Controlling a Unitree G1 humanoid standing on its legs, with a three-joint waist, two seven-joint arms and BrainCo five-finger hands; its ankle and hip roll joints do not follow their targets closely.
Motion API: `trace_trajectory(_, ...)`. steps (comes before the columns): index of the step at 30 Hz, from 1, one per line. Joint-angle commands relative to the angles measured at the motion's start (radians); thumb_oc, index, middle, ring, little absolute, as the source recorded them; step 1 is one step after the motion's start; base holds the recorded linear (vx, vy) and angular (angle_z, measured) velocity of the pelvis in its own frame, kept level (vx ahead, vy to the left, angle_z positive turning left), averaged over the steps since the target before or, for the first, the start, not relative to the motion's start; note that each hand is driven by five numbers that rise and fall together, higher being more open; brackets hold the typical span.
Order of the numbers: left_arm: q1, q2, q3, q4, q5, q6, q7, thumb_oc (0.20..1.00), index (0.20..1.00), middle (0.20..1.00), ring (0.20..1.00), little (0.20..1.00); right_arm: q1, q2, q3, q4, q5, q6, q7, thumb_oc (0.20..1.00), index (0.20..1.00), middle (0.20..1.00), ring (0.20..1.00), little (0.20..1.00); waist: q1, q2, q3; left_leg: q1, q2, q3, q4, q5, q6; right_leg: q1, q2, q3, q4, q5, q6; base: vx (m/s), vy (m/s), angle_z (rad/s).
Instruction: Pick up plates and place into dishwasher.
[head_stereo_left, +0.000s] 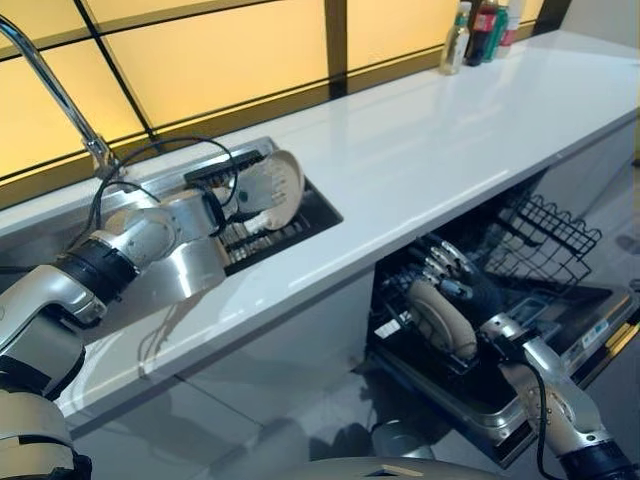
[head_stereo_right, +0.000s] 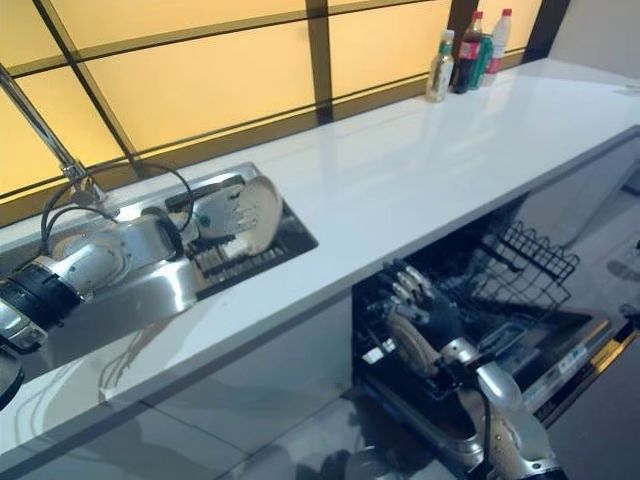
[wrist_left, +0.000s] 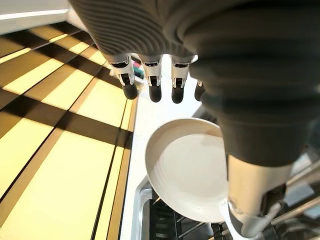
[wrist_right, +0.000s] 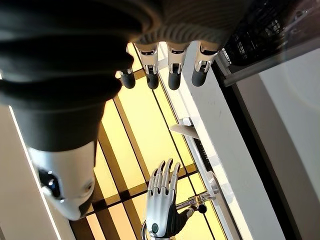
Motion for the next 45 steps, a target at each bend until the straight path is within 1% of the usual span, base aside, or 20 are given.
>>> trace_trajectory(1,-0.007,0.026,0.079,0.015,0.060,0.061,0.079,1.000,1.000,1.000,1.000,1.000,0.012,-0.003,-0.052,-0.103,0.061,-0.051,0.016,1.000,1.000,1.000,1.000,1.000,-0.007,-0.022,-0.009,-0.045,0.003,0.072,0.062,-0.038,0.060,-0.116,0.000,0.054,0.006,0.126,0.086,0.05,-0.028,0.00)
trace_trajectory(4,0.005,0.015,0.099,0.050,0.088,0.106,0.184,1.000,1.000,1.000,1.000,1.000,0.031,-0.002,-0.061,-0.101,0.070,-0.057,0.025,1.000,1.000,1.000,1.000,1.000,-0.009,-0.029,-0.001,-0.057,0.004,0.071,0.077,-0.041,0.061,-0.130,0.000,0.056,0.013,0.127,0.086,0.03,-0.040,0.01)
trace_trajectory(7,-0.030,0.023,0.090,0.073,0.038,0.134,0.221,1.000,1.000,1.000,1.000,1.000,0.031,0.007,-0.052,-0.100,0.053,-0.078,0.026,1.000,1.000,1.000,1.000,1.000,-0.007,-0.041,0.012,-0.093,0.013,0.074,0.102,-0.042,0.063,-0.157,0.001,0.054,0.023,0.130,0.086,-0.08,-0.073,-0.01)
trace_trajectory(10,-0.075,0.081,0.069,0.054,-0.140,0.193,0.228,1.000,1.000,1.000,1.000,1.000,0.016,0.000,-0.042,-0.110,0.043,-0.086,-0.017,1.000,1.000,1.000,1.000,1.000,-0.007,-0.051,0.032,-0.112,0.027,0.089,0.117,-0.044,0.065,-0.177,0.007,0.053,0.037,0.138,0.088,-0.13,-0.053,-0.05)
trace_trajectory(11,-0.079,0.101,0.064,0.056,-0.218,0.221,0.223,1.000,1.000,1.000,1.000,1.000,0.015,-0.004,-0.043,-0.107,0.044,-0.085,-0.022,1.000,1.000,1.000,1.000,1.000,-0.011,-0.051,0.033,-0.110,0.029,0.098,0.115,-0.042,0.066,-0.178,0.009,0.054,0.038,0.141,0.088,-0.03,0.029,-0.06)
trace_trajectory(12,-0.068,0.138,0.068,0.084,-0.342,0.243,0.257,1.000,1.000,1.000,1.000,1.000,0.013,-0.008,-0.047,-0.087,0.047,-0.076,-0.006,1.000,1.000,1.000,1.000,1.000,-0.021,-0.053,0.036,-0.095,0.032,0.119,0.114,-0.047,0.068,-0.170,0.014,0.056,0.041,0.142,0.088,0.02,0.057,-0.13)
trace_trajectory(15,0.006,0.172,0.110,0.173,-0.366,0.226,0.368,1.000,1.000,1.000,1.000,1.000,0.015,-0.026,-0.059,-0.043,0.048,-0.054,0.046,1.000,1.000,1.000,1.000,1.000,-0.037,-0.055,0.024,-0.060,0.035,0.164,0.095,-0.045,0.066,-0.162,0.019,0.071,0.035,0.154,0.089,0.06,0.048,-0.42)
trace_trajectory(17,0.073,0.166,0.159,0.189,-0.329,0.228,0.408,1.000,1.000,1.000,1.000,1.000,0.021,-0.038,-0.058,-0.044,0.053,-0.041,0.063,1.000,1.000,1.000,1.000,1.000,-0.040,-0.056,0.015,-0.036,0.033,0.179,0.079,-0.044,0.069,-0.151,0.021,0.080,0.026,0.154,0.087,0.11,0.042,-0.35)
trace_trajectory(21,0.152,0.136,0.215,0.208,-0.219,0.210,0.430,1.000,1.000,1.000,1.000,1.000,0.017,-0.040,-0.036,-0.070,0.044,-0.016,0.052,1.000,1.000,1.000,1.000,1.000,-0.036,-0.056,0.004,-0.019,0.029,0.180,0.074,-0.044,0.072,-0.141,0.025,0.092,0.024,0.157,0.085,0.09,0.005,-0.14)
trace_trajectory(25,0.168,0.128,0.224,0.224,-0.212,0.188,0.422,1.000,1.000,1.000,1.000,1.000,0.028,-0.042,-0.027,-0.103,0.029,0.028,0.023,1.000,1.000,1.000,1.000,1.000,-0.037,-0.052,-0.014,0.000,0.025,0.182,0.055,-0.036,0.072,-0.128,0.026,0.105,0.016,0.168,0.089,0.12,-0.024,-0.01)
trace_trajectory(28,0.170,0.121,0.213,0.234,-0.192,0.172,0.405,1.000,1.000,1.000,1.000,1.000,0.046,-0.048,-0.029,-0.110,0.027,0.037,0.021,1.000,1.000,1.000,1.000,1.000,-0.044,-0.048,-0.015,0.004,0.025,0.179,0.054,-0.034,0.072,-0.128,0.027,0.108,0.022,0.167,0.089,0.09,-0.019,-0.02)
trace_trajectory(29,0.163,0.118,0.203,0.241,-0.197,0.165,0.408,1.000,1.000,1.000,1.000,1.000,0.047,-0.055,-0.031,-0.113,0.037,0.038,0.017,1.000,1.000,1.000,1.000,1.000,-0.046,-0.046,-0.007,-0.001,0.026,0.173,0.061,-0.038,0.071,-0.126,0.027,0.104,0.025,0.156,0.088,0.00,0.000,0.00)
trace_trajectory(30,0.148,0.114,0.189,0.251,-0.215,0.161,0.413,1.000,1.000,1.000,1.000,1.000,0.042,-0.059,-0.028,-0.114,0.044,0.034,0.011,1.000,1.000,1.000,1.000,1.000,-0.046,-0.045,-0.003,-0.012,0.028,0.171,0.066,-0.037,0.069,-0.131,0.027,0.103,0.028,0.150,0.085,-0.04,-0.015,-0.02)
trace_trajectory(33,0.100,0.108,0.151,0.283,-0.270,0.179,0.455,1.000,1.000,1.000,1.000,1.000,0.020,-0.066,-0.017,-0.104,0.051,0.014,0.003,1.000,1.000,1.000,1.000,1.000,-0.044,-0.043,0.013,-0.055,0.030,0.169,0.081,-0.027,0.065,-0.157,0.033,0.106,0.031,0.143,0.076,-0.08,-0.010,-0.06)
trace_trajectory(35,0.061,0.101,0.123,0.310,-0.314,0.203,0.484,1.000,1.000,1.000,1.000,1.000,0.005,-0.074,-0.008,-0.097,0.051,-0.004,0.000,1.000,1.000,1.000,1.000,1.000,-0.046,-0.040,0.035,-0.084,0.036,0.165,0.092,-0.022,0.062,-0.174,0.041,0.103,0.041,0.131,0.070,-0.13,0.000,-0.03)
trace_trajectory(37,0.027,0.097,0.100,0.322,-0.317,0.227,0.506,1.000,1.000,1.000,1.000,1.000,-0.006,-0.079,-0.003,-0.093,0.053,-0.030,0.004,1.000,1.000,1.000,1.000,1.000,-0.046,-0.042,0.058,-0.115,0.040,0.161,0.098,-0.011,0.058,-0.189,0.045,0.102,0.041,0.123,0.062,-0.19,0.011,0.01)
trace_trajectory(40,-0.055,0.084,0.052,0.332,-0.336,0.264,0.507,1.000,1.000,1.000,1.000,1.000,-0.045,-0.084,0.024,-0.072,0.051,-0.084,0.004,1.000,1.000,1.000,1.000,1.000,-0.046,-0.048,0.099,-0.158,0.049,0.161,0.098,0.007,0.049,-0.220,0.050,0.096,0.043,0.120,0.053,-0.20,0.029,0.00)
trace_trajectory(41,-0.065,0.081,0.045,0.333,-0.339,0.271,0.506,1.000,1.000,1.000,1.000,1.000,-0.051,-0.084,0.029,-0.071,0.051,-0.090,0.001,1.000,1.000,1.000,1.000,1.000,-0.045,-0.050,0.104,-0.163,0.050,0.160,0.097,0.010,0.048,-0.224,0.051,0.095,0.043,0.121,0.052,-0.20,0.006,-0.01)
trace_trajectory(43,-0.109,0.069,0.021,0.336,-0.348,0.297,0.509,1.000,1.000,1.000,1.000,1.000,-0.084,-0.084,0.057,-0.070,0.056,-0.127,-0.014,1.000,1.000,1.000,1.000,1.000,-0.040,-0.060,0.132,-0.196,0.054,0.155,0.103,0.017,0.045,-0.246,0.054,0.091,0.046,0.122,0.048,-0.22,-0.001,0.02)
trace_trajectory(45,-0.127,0.065,0.011,0.340,-0.364,0.310,0.530,1.000,1.000,1.000,1.000,1.000,-0.102,-0.084,0.072,-0.069,0.049,-0.144,-0.023,1.000,1.000,1.000,1.000,1.000,-0.036,-0.067,0.146,-0.214,0.057,0.153,0.114,0.021,0.044,-0.257,0.055,0.088,0.049,0.125,0.044,-0.14,0.001,0.03)
